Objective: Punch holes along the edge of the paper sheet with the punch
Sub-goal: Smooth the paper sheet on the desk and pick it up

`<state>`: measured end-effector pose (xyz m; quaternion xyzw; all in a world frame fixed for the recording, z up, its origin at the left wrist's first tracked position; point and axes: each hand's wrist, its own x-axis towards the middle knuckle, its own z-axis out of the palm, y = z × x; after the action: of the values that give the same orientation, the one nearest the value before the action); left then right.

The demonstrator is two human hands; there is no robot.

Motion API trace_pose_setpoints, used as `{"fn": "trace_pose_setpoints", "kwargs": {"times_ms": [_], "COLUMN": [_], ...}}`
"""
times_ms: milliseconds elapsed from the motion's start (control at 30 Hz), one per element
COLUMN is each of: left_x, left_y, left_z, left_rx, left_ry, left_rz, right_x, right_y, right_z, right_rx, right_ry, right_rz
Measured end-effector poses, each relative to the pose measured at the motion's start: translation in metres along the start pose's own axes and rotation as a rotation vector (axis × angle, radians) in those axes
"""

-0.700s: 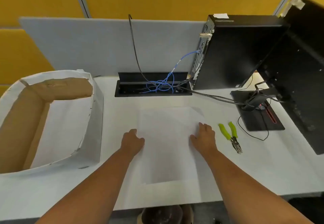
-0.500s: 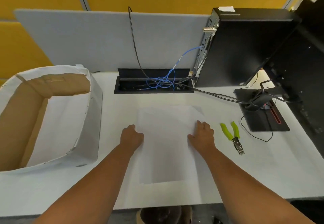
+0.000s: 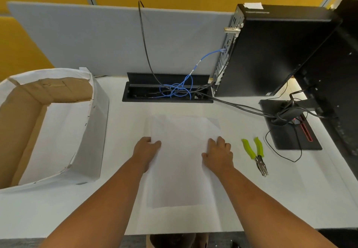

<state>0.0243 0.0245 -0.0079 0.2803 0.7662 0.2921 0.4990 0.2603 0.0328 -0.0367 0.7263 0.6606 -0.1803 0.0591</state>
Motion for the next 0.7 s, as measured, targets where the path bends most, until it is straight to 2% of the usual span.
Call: {"fn": "trace_pose_setpoints", "kwargs": {"times_ms": [133,300,367,700], "left_x": [0.004,0.003,0.005,0.023], "left_y": [-0.005,-0.017,-0.021,-0.013], "left_z": [-0.006,-0.014,-0.015,-0.015], "left_rx": [0.011,0.06,0.046,-0.139], "left_ry": [0.027,-0.022,-0.051,-0.08], "left_rz": [0.088,0.179,0.218,0.161], "right_x": [0.002,0.007,0.009,0.009], "right_y": [-0.017,-0.047,-0.053,-0.056], "right_z": [-0.004,0.004,0.007,0.018], "right_rx": [0.014,0.077,0.064,0.064], "right_ry": [0.041,0.031,-0.002,-0.023], "right_rz": [-0.039,-0.397,-0.463,-0.411]}}
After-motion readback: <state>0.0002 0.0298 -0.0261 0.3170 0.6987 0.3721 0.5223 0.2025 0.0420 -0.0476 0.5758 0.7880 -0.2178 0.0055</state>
